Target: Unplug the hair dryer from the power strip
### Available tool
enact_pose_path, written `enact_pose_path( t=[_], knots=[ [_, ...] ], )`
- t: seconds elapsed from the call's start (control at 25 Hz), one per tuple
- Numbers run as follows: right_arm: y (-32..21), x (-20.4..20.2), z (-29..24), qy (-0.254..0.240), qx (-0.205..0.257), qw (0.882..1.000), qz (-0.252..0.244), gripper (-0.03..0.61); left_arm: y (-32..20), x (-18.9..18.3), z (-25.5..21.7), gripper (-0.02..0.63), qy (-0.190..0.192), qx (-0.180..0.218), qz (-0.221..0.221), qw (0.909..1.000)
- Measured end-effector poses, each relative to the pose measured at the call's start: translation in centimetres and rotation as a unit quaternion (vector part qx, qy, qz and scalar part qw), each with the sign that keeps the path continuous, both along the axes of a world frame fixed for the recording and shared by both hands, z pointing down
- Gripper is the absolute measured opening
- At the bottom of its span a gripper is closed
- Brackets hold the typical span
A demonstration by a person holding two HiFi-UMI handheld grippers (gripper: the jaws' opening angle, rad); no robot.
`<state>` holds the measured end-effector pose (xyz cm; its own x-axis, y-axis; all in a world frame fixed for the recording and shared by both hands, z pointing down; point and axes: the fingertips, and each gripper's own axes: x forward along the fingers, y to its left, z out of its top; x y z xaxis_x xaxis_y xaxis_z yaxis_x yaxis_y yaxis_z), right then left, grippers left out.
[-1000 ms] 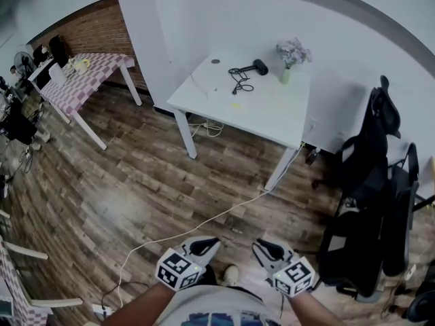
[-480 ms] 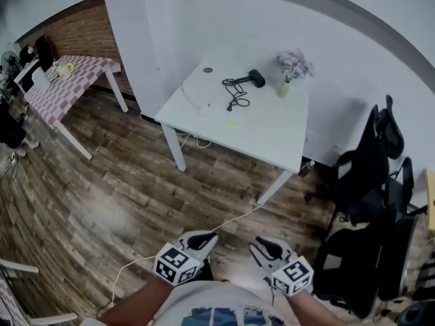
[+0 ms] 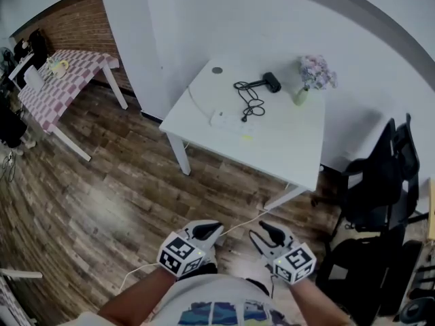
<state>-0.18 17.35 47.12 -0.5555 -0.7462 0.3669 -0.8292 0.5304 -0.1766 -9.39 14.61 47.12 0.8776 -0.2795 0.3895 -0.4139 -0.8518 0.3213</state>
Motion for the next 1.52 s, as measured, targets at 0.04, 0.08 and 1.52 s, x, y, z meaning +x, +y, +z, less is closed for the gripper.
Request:
enact_pose_path(
  t=[0.04, 0.08, 1.52],
  knots=[
    [-0.9, -0.2, 0.1, 0.001, 0.0, 1.0, 0.001, 0.14, -0.8, -0.1, 0.1, 0.005, 0.0, 0.0, 0.005, 1.0],
    [-1.9, -0.4, 0.4, 0.002, 0.0, 1.0, 0.002, 0.145, -1.5, -0.3, 0.1, 0.005, 0.0, 0.001, 0.01, 0.9999],
    [-29.9, 8.7, 5.1, 0.01, -0.039, 0.999, -0.02, 0.155, -25.6, 7.8, 6.1, 0.005, -0.071, -0.02, -0.036, 0.9966]
  ],
)
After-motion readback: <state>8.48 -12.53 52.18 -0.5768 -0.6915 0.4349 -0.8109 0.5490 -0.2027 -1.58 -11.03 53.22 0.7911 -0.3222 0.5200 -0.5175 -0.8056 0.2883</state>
